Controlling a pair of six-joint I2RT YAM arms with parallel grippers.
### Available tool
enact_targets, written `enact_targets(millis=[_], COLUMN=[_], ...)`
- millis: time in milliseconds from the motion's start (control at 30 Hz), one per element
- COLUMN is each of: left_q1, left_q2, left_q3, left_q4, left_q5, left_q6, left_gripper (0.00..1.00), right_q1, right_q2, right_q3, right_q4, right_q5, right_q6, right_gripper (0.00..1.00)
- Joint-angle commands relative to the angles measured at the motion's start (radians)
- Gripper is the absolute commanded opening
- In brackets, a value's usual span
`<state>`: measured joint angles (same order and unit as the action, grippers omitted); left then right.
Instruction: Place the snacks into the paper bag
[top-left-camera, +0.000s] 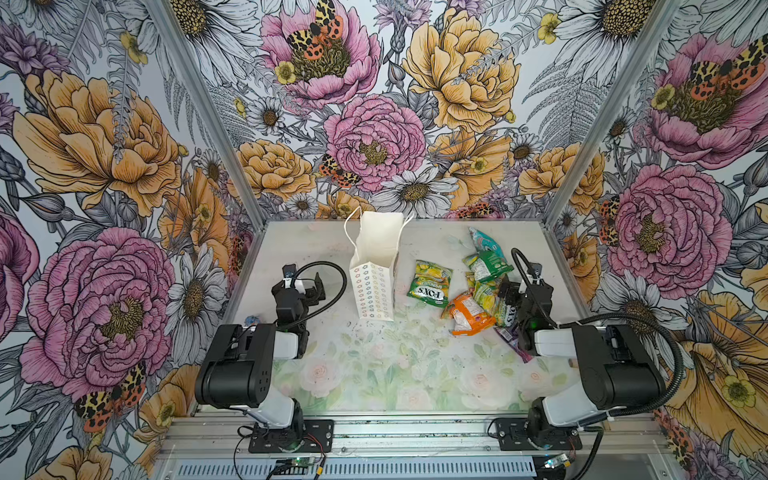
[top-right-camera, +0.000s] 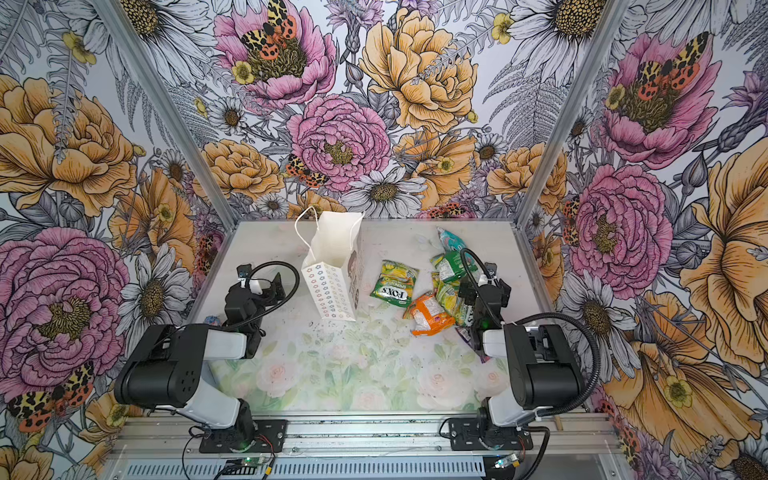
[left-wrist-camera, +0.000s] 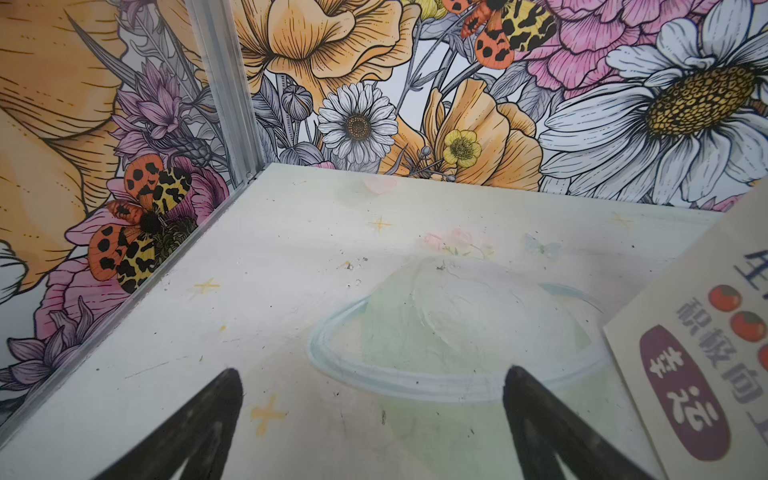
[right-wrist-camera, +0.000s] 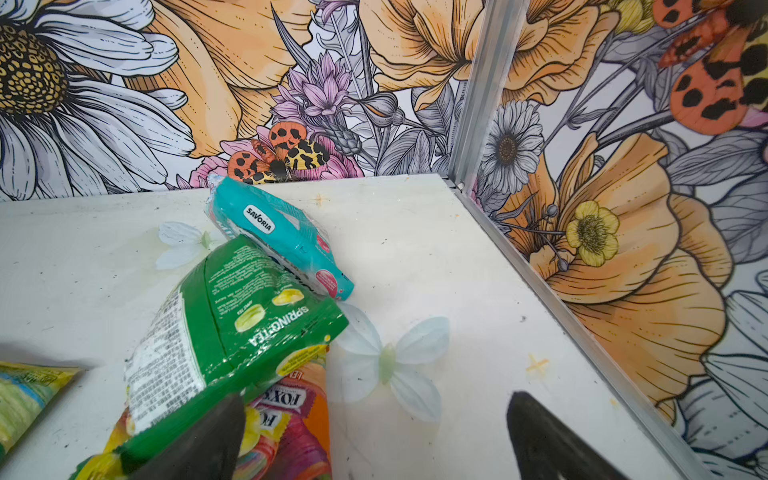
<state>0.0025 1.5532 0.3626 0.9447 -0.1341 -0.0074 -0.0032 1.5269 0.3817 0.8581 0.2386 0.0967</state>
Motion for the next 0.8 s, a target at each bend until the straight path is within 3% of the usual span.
enact_targets(millis=[0, 767], left_q1=[0.004, -0.027], left_q2=[-0.002, -0.001], left_q3=[0.016, 0.006], left_q4=[-0.003, 0.016], left_q5=[0.023, -0.021], left_q6=[0.008, 0.035], left_gripper=[0.99, 0.99], right_q1=[0.003, 0.003], right_q2=[0.007, 0.008], right_q3=[-0.004, -0.003], right_q4=[0.035, 0.035], right_q5=[-0.003, -0.003], right_q6=[0.012, 0.012], right_gripper=[1.0, 1.0])
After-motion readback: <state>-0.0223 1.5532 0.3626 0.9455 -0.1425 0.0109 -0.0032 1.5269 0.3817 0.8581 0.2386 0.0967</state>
